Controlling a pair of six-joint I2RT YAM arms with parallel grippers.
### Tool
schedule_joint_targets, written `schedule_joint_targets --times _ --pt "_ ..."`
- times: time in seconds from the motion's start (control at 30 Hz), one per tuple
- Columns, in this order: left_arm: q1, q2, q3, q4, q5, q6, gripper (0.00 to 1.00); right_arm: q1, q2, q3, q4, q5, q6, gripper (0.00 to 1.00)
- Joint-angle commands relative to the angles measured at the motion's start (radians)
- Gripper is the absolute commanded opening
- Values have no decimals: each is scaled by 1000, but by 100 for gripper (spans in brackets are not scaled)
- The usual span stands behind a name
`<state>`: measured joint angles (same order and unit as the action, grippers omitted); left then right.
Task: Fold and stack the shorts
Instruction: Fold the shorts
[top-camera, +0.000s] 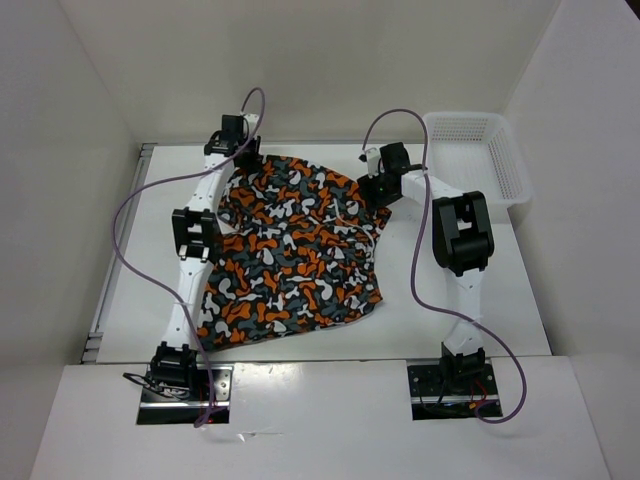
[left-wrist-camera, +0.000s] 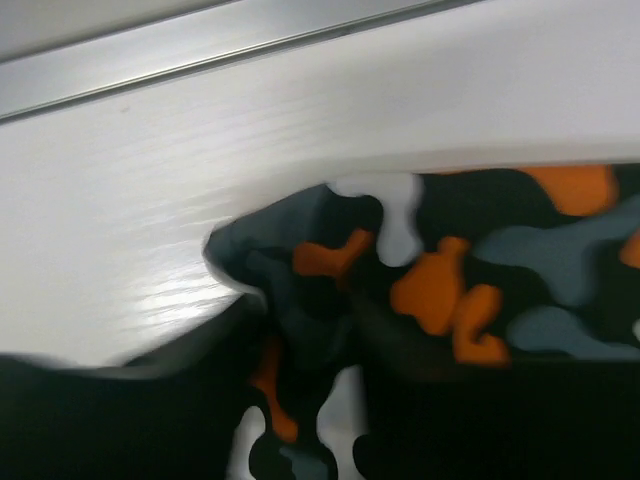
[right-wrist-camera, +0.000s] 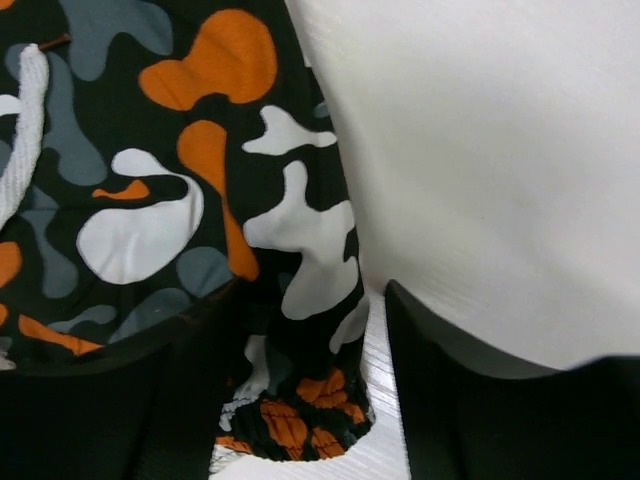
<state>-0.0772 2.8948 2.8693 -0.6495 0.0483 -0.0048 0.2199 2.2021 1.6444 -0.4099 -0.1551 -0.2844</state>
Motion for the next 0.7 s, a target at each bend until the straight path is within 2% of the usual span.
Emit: schedule_joint_targets --times 0.0,0.07,0.1,0.13,0.27,0.3,0.33,0.4,0.47,0.67 --pt "-24 37 36 -24 33 5 32 7 41 -8 -29 11 -2 60" --pt "-24 37 45 -24 33 5 10 7 41 -17 -29 20 -2 57" --pt "-24 37 54 -24 33 5 2 7 41 -17 -29 20 -2 55" --pt "-24 37 65 -24 33 5 0 7 41 -17 -29 20 -2 55" --pt "-24 -3 180 -33 58 5 0 7 -14 3 34 161 22 28" --pt "-24 -12 220 -33 58 5 0 7 -15 14 46 175 4 17" --pt "-24 -12 266 -23 39 5 0 7 -33 37 46 186 -8 12" --pt "-24 -87 254 -21 30 5 0 7 -71 48 57 218 -19 1" --pt "-24 -142 263 -61 65 5 0 7 -105 72 57 218 -65 0" --pt "-1 -270 263 -333 197 5 0 7 -275 52 -3 209 -209 0"
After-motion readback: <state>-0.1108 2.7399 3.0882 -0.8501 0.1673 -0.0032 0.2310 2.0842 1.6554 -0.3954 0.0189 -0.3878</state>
